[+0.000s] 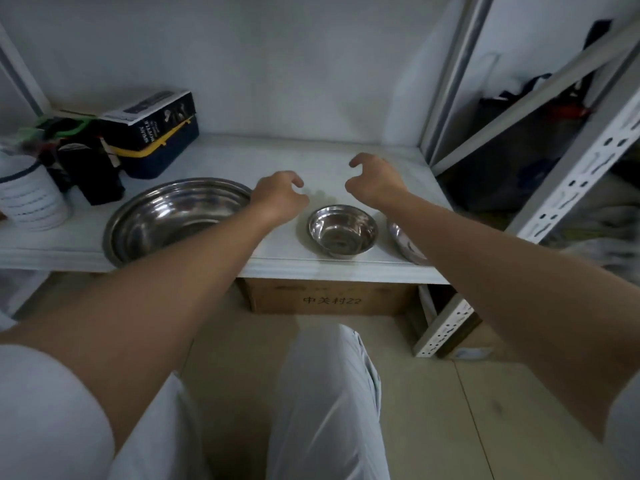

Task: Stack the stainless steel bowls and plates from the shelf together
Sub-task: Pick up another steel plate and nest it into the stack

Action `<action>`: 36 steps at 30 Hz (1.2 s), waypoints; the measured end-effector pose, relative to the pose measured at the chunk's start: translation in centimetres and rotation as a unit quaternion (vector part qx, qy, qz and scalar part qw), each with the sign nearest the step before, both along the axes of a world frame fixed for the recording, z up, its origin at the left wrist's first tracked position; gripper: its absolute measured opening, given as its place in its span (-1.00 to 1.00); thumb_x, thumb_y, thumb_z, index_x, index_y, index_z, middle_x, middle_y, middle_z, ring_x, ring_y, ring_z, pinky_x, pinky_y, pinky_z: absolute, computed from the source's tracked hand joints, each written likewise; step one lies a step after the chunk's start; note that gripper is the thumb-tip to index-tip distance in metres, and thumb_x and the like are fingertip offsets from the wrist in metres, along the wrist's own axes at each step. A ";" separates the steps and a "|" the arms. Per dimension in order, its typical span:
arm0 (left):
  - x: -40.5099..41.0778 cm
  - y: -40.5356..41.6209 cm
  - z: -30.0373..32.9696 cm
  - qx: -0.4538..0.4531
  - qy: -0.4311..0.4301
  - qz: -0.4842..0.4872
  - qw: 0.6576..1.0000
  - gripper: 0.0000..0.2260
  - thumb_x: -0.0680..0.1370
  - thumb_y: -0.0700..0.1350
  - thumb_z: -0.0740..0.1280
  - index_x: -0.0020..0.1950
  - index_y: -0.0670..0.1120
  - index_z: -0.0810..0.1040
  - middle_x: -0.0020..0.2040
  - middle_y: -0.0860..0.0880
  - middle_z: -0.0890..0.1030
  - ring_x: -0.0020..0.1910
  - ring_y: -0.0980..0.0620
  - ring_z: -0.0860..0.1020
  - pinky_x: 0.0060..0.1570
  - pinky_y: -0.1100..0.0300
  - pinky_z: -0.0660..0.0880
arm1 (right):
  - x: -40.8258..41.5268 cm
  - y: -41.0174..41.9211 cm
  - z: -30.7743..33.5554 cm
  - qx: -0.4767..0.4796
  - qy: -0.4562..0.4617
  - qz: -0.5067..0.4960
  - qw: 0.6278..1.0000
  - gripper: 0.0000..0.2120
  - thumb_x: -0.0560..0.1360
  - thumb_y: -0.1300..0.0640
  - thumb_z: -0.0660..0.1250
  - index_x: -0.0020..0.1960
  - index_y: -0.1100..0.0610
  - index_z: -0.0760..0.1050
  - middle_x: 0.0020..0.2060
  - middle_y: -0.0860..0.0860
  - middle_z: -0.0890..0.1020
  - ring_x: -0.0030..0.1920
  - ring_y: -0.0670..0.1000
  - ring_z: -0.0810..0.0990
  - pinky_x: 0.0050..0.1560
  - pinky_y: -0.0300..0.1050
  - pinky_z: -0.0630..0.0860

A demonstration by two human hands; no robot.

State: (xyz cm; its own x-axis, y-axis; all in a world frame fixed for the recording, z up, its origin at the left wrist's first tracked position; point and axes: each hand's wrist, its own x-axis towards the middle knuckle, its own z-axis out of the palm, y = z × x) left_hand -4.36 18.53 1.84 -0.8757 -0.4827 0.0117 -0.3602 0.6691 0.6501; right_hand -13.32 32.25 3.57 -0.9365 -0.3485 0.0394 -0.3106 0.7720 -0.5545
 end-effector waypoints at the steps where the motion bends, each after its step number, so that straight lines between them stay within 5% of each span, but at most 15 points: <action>1: -0.5 1.0 -0.6 0.009 -0.006 -0.012 1.000 -0.63 0.50 -0.09 0.30 0.31 -0.02 0.52 0.29 -0.11 0.55 0.16 -0.13 0.57 0.10 0.16 0.48 | -0.4 1.0 -0.4 0.002 -0.007 -0.009 1.000 -0.49 0.43 0.18 0.24 0.37 0.01 0.40 0.32 0.13 0.46 0.30 0.19 0.45 0.30 0.07 0.43; 8: -3.7 5.1 -3.7 0.013 -0.027 -0.070 0.997 -0.66 0.49 -0.11 0.29 0.27 -0.02 0.56 0.28 -0.07 0.57 0.22 -0.10 0.53 0.14 0.15 0.46 | -3.3 6.4 -3.9 0.045 -0.036 -0.069 0.996 -0.52 0.45 0.18 0.24 0.37 0.10 0.39 0.31 0.12 0.48 0.29 0.18 0.44 0.21 0.04 0.46; 13: -6.0 7.3 -4.4 0.014 -0.016 -0.109 0.994 -0.67 0.51 -0.12 0.26 0.27 -0.03 0.55 0.29 -0.06 0.57 0.28 -0.09 0.50 0.25 0.11 0.44 | -5.6 9.8 -6.1 0.091 -0.025 -0.139 0.986 -0.56 0.50 0.15 0.20 0.38 0.10 0.36 0.33 0.17 0.39 0.32 0.24 0.34 0.31 0.19 0.38; 21: -7.8 9.4 -5.1 0.005 -0.030 -0.140 0.990 -0.63 0.54 -0.15 0.25 0.34 -0.05 0.51 0.29 -0.07 0.57 0.27 -0.07 0.51 0.18 0.17 0.39 | -8.1 13.4 -8.8 0.113 -0.085 -0.180 0.974 -0.50 0.47 0.11 0.26 0.40 0.05 0.29 0.32 0.20 0.33 0.30 0.28 0.35 0.32 0.20 0.35; 28: -8.9 10.4 -4.8 0.007 -0.043 -0.161 0.986 -0.64 0.54 -0.15 0.25 0.33 -0.06 0.52 0.28 -0.11 0.57 0.25 -0.12 0.52 0.17 0.11 0.43 | -9.6 13.7 -8.8 0.110 -0.012 -0.153 0.982 -0.53 0.48 0.36 0.21 0.36 0.12 0.36 0.19 0.23 0.52 0.15 0.27 0.52 0.08 0.13 0.55; 36: -9.8 10.8 -4.5 0.028 0.002 -0.135 0.990 -0.60 0.52 -0.12 0.26 0.38 -0.02 0.44 0.24 -0.09 0.59 0.24 -0.13 0.53 0.15 0.10 0.42 | -10.2 13.5 -5.5 0.046 0.032 -0.185 0.981 -0.77 0.49 0.33 0.25 0.12 0.21 0.54 0.01 0.19 0.60 -0.05 0.19 0.60 -0.04 0.07 0.60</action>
